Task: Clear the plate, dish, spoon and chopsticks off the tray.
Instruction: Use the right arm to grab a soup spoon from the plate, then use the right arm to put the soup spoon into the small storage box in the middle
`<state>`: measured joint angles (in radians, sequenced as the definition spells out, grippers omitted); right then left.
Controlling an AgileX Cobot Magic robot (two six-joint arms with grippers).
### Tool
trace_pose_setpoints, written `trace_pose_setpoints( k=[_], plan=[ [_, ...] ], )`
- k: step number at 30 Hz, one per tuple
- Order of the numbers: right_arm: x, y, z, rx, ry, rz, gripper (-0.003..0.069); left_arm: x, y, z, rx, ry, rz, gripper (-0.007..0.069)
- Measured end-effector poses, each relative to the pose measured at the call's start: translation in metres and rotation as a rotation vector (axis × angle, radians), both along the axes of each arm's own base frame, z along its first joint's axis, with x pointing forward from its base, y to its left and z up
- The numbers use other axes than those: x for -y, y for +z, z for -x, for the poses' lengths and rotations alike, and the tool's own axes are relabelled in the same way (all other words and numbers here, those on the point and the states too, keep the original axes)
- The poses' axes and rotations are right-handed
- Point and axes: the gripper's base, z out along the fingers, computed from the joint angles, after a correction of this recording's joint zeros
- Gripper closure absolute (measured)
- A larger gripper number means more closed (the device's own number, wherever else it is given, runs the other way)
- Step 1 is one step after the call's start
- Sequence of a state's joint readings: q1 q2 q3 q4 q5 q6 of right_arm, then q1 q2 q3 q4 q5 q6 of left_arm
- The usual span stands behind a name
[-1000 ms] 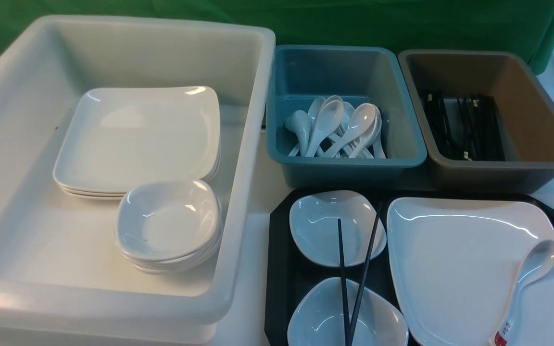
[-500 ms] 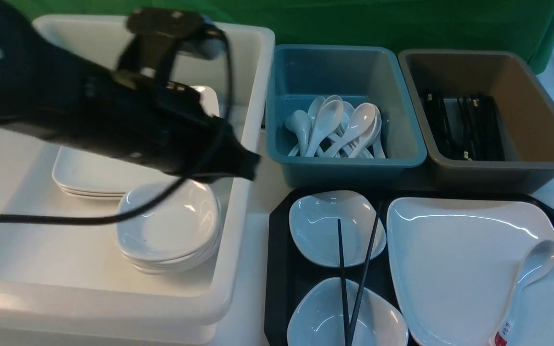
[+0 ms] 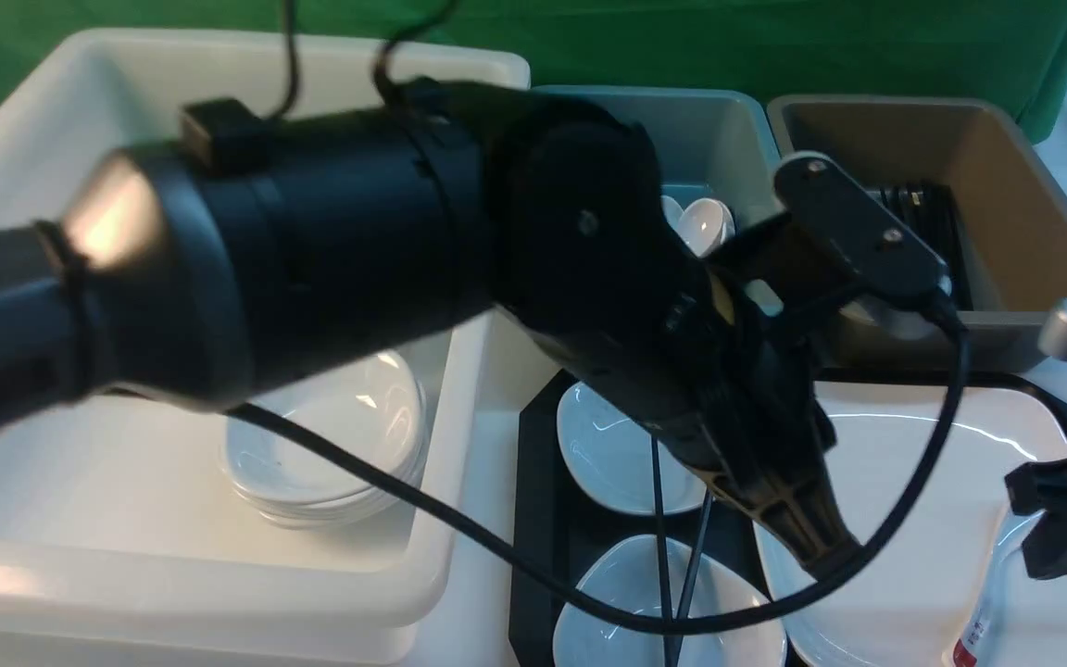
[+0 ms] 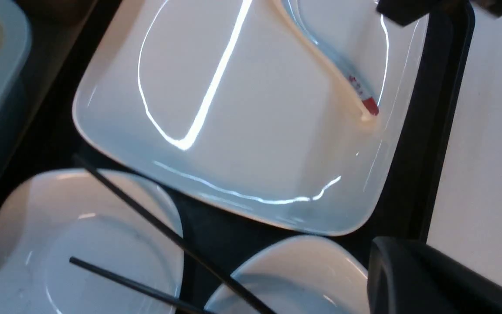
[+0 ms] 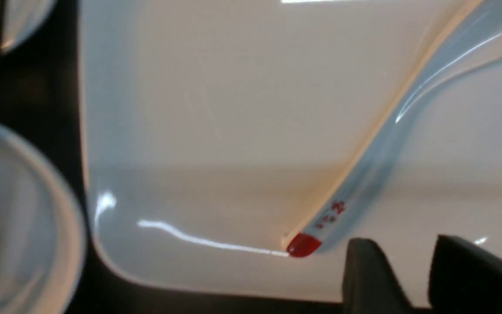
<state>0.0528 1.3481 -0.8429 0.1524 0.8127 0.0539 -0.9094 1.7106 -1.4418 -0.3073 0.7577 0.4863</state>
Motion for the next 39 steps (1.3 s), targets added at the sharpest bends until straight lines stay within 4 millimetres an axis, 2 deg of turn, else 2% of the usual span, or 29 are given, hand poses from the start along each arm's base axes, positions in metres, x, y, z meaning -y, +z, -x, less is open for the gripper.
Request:
trace_pose_setpoints(
  k=[3,5,9,15,18,20,23,25,31,34,35,37,39],
  plan=[
    [0.001,-0.019,-0.012,-0.051,-0.04,0.012,0.0223,0.005,-0.006,-0.004,0.013,0.005,0.014,0.0624],
    [0.001,-0.031,-0.019,-0.07,-0.051,0.014,0.0156,0.007,-0.008,-0.005,0.021,0.006,0.016,0.0624],
    [0.001,-0.05,-0.028,-0.109,-0.067,0.02,0.0116,0.009,-0.008,-0.008,0.053,0.008,0.033,0.0624],
    [0.001,-0.068,-0.036,-0.134,-0.092,0.023,0.0114,0.014,-0.008,-0.014,0.11,0.019,0.081,0.0624],
    [0.001,-0.072,-0.039,-0.134,-0.093,0.027,0.0182,0.016,-0.006,-0.017,0.13,0.036,0.117,0.0624],
    [0.001,-0.073,-0.039,-0.13,-0.092,0.028,0.0298,0.017,-0.004,-0.018,0.14,0.046,0.138,0.0624],
    [0.001,-0.073,-0.039,-0.132,-0.093,0.027,0.0533,0.018,-0.003,-0.019,0.149,0.053,0.153,0.0624],
    [0.001,-0.073,-0.04,-0.13,-0.093,0.025,0.0583,0.018,-0.003,-0.019,0.15,0.054,0.154,0.0624],
    [0.0,-0.055,-0.031,-0.119,-0.057,0.023,0.0592,0.016,-0.002,-0.021,0.148,0.081,0.15,0.0624],
    [-0.001,-0.021,-0.023,0.004,-0.02,0.0,0.0592,0.003,0.005,-0.032,0.136,0.176,0.165,0.0624],
    [-0.003,-0.004,-0.025,0.069,-0.004,-0.023,0.0592,-0.006,0.012,-0.038,0.14,0.214,0.18,0.0624],
    [-0.004,0.003,-0.027,0.099,0.015,-0.033,0.0592,-0.011,0.015,-0.043,0.143,0.242,0.192,0.0624],
    [-0.011,0.034,-0.039,0.214,0.051,-0.102,0.0592,-0.031,0.03,-0.057,0.173,0.322,0.242,0.0624]
  ],
)
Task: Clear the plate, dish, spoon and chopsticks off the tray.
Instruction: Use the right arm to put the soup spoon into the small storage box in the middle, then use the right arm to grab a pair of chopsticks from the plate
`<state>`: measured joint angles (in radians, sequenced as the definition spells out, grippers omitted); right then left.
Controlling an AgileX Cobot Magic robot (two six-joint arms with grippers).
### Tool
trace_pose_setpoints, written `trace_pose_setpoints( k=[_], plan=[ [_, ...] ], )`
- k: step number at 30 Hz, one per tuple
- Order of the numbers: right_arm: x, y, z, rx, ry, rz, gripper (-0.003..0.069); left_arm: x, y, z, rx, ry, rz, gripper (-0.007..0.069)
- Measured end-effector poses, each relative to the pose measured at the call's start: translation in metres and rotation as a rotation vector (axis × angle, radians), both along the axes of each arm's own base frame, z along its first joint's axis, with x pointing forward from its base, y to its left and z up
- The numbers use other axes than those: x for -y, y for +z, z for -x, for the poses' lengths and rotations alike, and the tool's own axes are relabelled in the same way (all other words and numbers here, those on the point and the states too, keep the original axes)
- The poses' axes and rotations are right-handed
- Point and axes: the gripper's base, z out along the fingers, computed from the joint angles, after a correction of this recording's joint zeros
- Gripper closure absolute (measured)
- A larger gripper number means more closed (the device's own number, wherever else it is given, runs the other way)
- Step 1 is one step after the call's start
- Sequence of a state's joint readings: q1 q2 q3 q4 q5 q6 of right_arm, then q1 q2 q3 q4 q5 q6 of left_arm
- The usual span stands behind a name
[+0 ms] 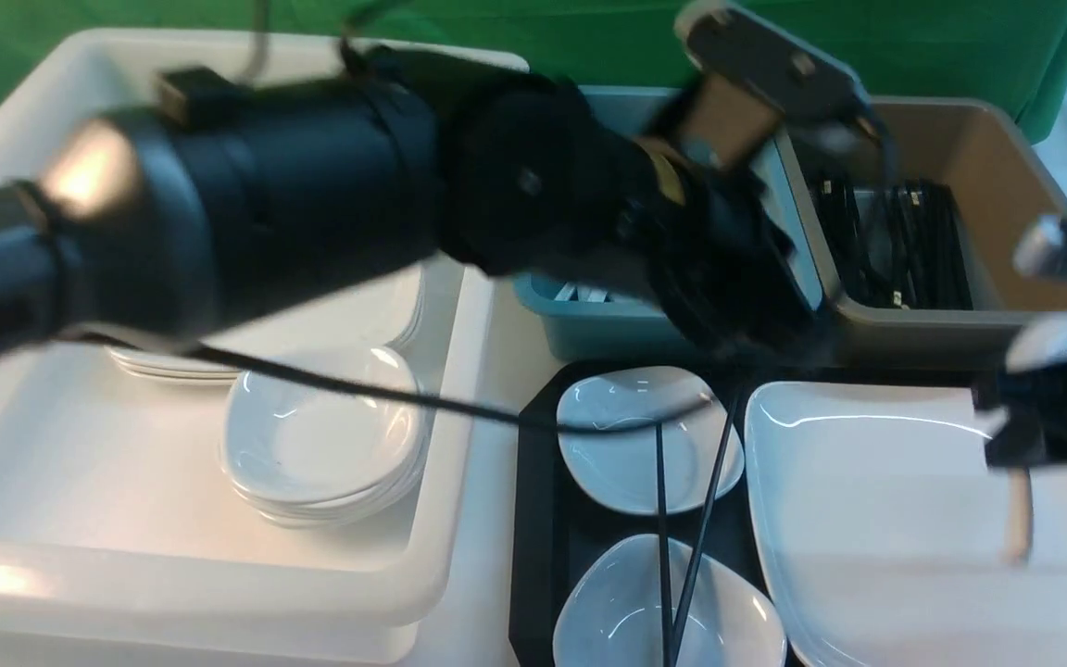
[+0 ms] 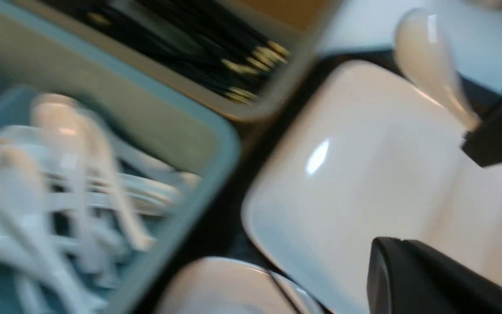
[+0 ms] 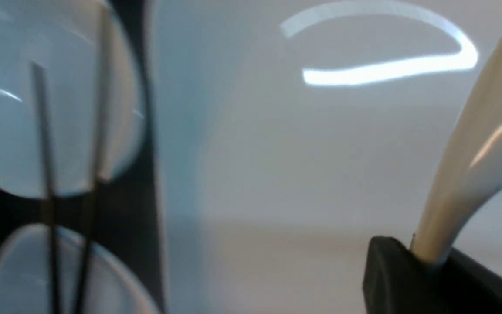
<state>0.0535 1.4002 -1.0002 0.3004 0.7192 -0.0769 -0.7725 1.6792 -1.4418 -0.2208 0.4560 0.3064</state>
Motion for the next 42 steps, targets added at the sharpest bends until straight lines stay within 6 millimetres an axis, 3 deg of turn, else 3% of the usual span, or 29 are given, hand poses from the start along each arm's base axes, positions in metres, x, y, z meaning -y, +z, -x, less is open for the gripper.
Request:
trace_pose_setpoints(
  k=[2,3,7,10,13,18,21,23,26,29,34,36,38,42],
  plan=[
    [-0.005,0.019,-0.011,0.069,0.024,-0.043,0.0592,-0.012,0.008,-0.008,0.02,0.043,0.027,0.0624],
    [-0.012,0.036,-0.027,0.133,0.058,-0.091,0.0592,-0.027,0.018,-0.016,0.031,0.097,0.064,0.0624],
    [-0.031,0.058,-0.061,0.227,0.132,-0.125,0.0592,-0.053,0.028,-0.029,-0.002,0.212,0.139,0.0624],
    [-0.057,0.067,-0.098,0.279,0.198,-0.143,0.0592,-0.072,0.029,-0.042,-0.065,0.327,0.207,0.0624],
    [-0.079,0.062,-0.13,0.298,0.233,-0.158,0.0592,-0.084,0.026,-0.048,-0.114,0.383,0.215,0.0624],
    [-0.11,0.035,-0.177,0.278,0.231,-0.194,0.0561,-0.091,0.019,-0.047,-0.166,0.392,0.14,0.0624],
    [-0.12,0.022,-0.191,0.27,0.23,-0.204,0.0468,-0.091,0.016,-0.044,-0.2,0.387,0.11,0.0624],
    [-0.126,0.016,-0.198,0.265,0.223,-0.213,0.0348,-0.092,0.014,-0.042,-0.221,0.384,0.092,0.0624],
    [-0.127,0.017,-0.198,0.249,0.233,-0.214,0.0214,-0.092,0.012,-0.04,-0.249,0.384,0.074,0.0624],
    [-0.126,0.026,-0.191,0.213,0.271,-0.193,0.0174,-0.093,0.01,-0.039,-0.269,0.381,0.056,0.0624],
    [-0.113,0.059,-0.159,0.092,0.378,-0.065,0.0325,-0.094,0.006,-0.035,-0.301,0.356,0.002,0.0624],
    [-0.102,0.083,-0.138,0.083,0.391,0.01,0.0498,-0.094,0.004,-0.032,-0.319,0.338,-0.031,0.0624],
    [-0.095,0.102,-0.121,0.109,0.364,0.033,0.0589,-0.095,0.002,-0.03,-0.333,0.317,-0.064,0.0624],
    [-0.087,0.112,-0.082,0.084,0.354,0.047,0.0596,-0.095,-0.001,-0.025,-0.356,0.284,-0.116,0.0624]
  ],
)
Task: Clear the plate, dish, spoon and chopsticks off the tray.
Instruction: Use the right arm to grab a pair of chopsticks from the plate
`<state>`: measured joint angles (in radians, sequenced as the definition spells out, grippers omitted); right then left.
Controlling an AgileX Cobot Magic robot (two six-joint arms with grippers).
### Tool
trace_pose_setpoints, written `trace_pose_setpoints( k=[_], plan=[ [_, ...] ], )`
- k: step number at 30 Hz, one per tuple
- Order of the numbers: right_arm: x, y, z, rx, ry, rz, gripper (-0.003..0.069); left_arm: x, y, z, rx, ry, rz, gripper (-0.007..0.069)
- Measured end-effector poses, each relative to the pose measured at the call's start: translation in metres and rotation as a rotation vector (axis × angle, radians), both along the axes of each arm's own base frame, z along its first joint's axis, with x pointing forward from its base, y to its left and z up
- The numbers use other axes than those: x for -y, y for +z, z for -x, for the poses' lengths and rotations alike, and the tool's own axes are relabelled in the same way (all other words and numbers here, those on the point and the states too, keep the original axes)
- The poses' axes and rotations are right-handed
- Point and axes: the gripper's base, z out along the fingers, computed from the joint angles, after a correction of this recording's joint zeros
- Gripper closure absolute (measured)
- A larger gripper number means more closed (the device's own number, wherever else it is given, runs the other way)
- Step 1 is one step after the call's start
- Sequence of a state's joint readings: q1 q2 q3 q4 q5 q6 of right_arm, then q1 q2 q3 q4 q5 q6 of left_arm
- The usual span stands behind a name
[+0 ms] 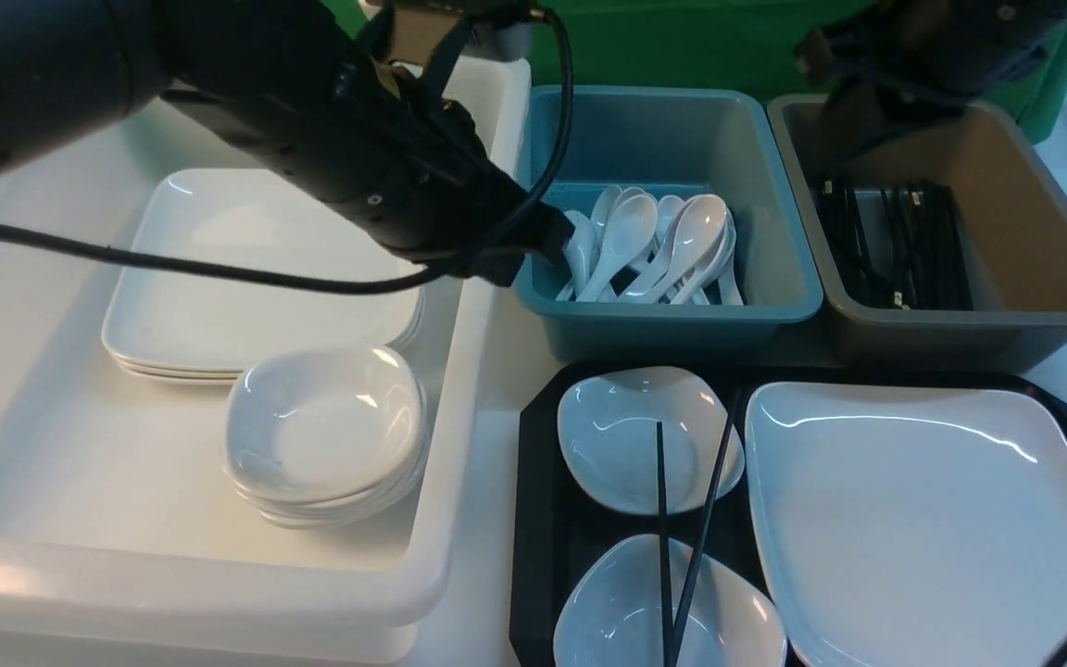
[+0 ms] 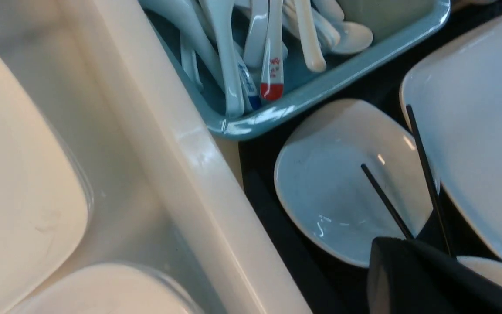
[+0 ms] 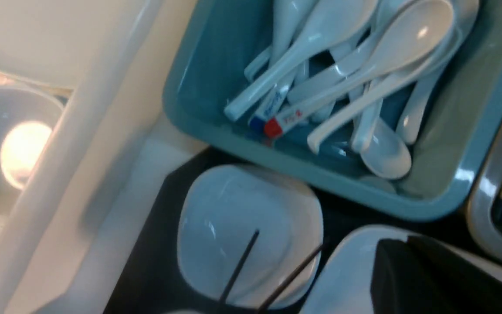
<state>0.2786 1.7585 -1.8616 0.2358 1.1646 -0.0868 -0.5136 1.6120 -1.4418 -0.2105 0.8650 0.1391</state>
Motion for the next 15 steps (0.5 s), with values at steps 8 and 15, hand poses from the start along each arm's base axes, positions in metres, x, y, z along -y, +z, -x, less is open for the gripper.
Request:
trace_pose_setpoints(
  k=[8,15],
  plan=[
    [0.004,-0.046,0.078,-0.169,-0.035,0.016,0.0424,0.026,-0.004,0.025,-0.029,-0.141,-0.079,0.0624],
    [-0.046,-0.136,0.128,-0.26,0.033,0.026,0.0274,0.026,-0.006,0.028,-0.025,-0.12,-0.147,0.0624]
  ],
)
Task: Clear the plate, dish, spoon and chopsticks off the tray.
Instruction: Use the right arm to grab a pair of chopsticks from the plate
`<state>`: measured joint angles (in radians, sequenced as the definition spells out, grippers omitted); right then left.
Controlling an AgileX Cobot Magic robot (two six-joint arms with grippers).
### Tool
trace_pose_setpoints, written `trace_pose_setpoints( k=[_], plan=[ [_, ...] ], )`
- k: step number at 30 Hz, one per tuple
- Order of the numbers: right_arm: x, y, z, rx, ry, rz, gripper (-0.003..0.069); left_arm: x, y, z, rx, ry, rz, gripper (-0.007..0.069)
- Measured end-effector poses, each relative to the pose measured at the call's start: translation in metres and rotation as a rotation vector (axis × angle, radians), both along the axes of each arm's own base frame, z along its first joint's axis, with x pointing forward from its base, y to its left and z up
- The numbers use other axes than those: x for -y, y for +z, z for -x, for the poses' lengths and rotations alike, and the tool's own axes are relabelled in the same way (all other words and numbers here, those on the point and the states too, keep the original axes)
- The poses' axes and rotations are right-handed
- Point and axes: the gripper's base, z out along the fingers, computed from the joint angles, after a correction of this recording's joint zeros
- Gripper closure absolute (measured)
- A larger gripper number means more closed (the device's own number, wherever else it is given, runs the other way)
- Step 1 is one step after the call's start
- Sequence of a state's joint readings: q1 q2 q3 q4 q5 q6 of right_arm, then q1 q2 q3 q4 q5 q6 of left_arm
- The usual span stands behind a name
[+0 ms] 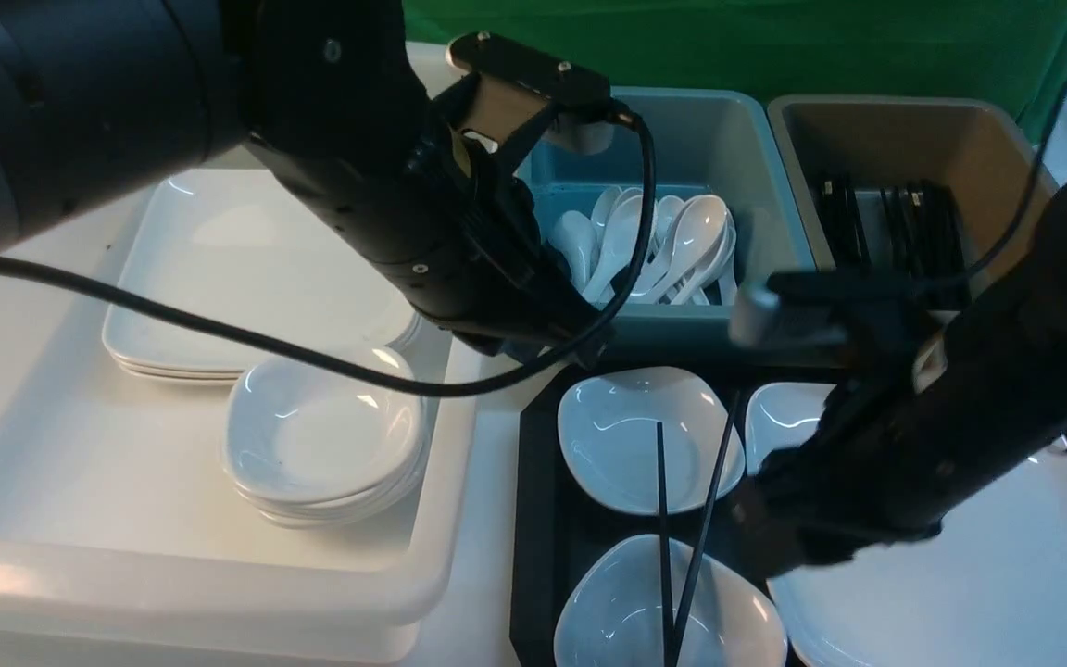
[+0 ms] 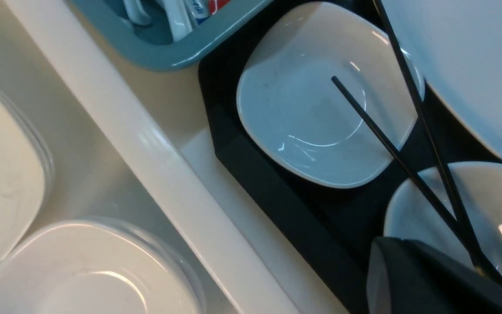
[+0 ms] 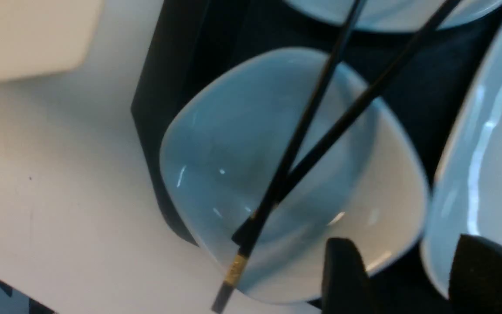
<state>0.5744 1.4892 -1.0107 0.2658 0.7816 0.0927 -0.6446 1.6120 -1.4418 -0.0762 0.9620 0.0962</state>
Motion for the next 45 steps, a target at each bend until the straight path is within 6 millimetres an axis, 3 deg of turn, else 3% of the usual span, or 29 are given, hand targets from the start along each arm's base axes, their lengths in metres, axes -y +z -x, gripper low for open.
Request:
trace_pose_setpoints(
  k=[6,11,16,27,31,33,34,40,45],
  plan=[
    [-0.033,-0.041,0.0,-0.015,-0.003,0.008,0.0151,0.001,0.0,0.002,0.001,-0.044,-0.011,0.0624],
    [-0.039,-0.06,-0.006,-0.04,-0.037,0.025,0.013,-0.003,-0.004,0.01,-0.055,-0.149,-0.101,0.0624],
    [-0.041,-0.063,-0.009,-0.023,-0.068,0.009,0.0135,-0.007,-0.007,0.015,-0.107,-0.187,-0.149,0.0624],
    [-0.046,-0.081,-0.015,-0.051,-0.112,0.015,0.0278,-0.007,-0.007,0.015,-0.115,-0.19,-0.148,0.0624],
    [-0.046,-0.082,-0.015,-0.05,-0.111,0.014,0.0431,-0.007,-0.007,0.015,-0.115,-0.19,-0.148,0.0624],
    [-0.046,-0.083,-0.015,-0.052,-0.11,0.016,0.0566,-0.007,-0.007,0.015,-0.115,-0.19,-0.148,0.0624],
    [-0.046,-0.083,-0.015,-0.052,-0.109,0.017,0.0583,-0.007,-0.007,0.015,-0.115,-0.19,-0.148,0.0624],
    [-0.045,-0.082,-0.013,-0.063,-0.104,0.022,0.0591,-0.006,-0.006,0.015,-0.113,-0.19,-0.147,0.0624],
    [-0.04,-0.06,-0.006,-0.049,-0.085,0.002,0.0591,-0.006,-0.006,0.015,-0.112,-0.19,-0.147,0.0624]
  ],
)
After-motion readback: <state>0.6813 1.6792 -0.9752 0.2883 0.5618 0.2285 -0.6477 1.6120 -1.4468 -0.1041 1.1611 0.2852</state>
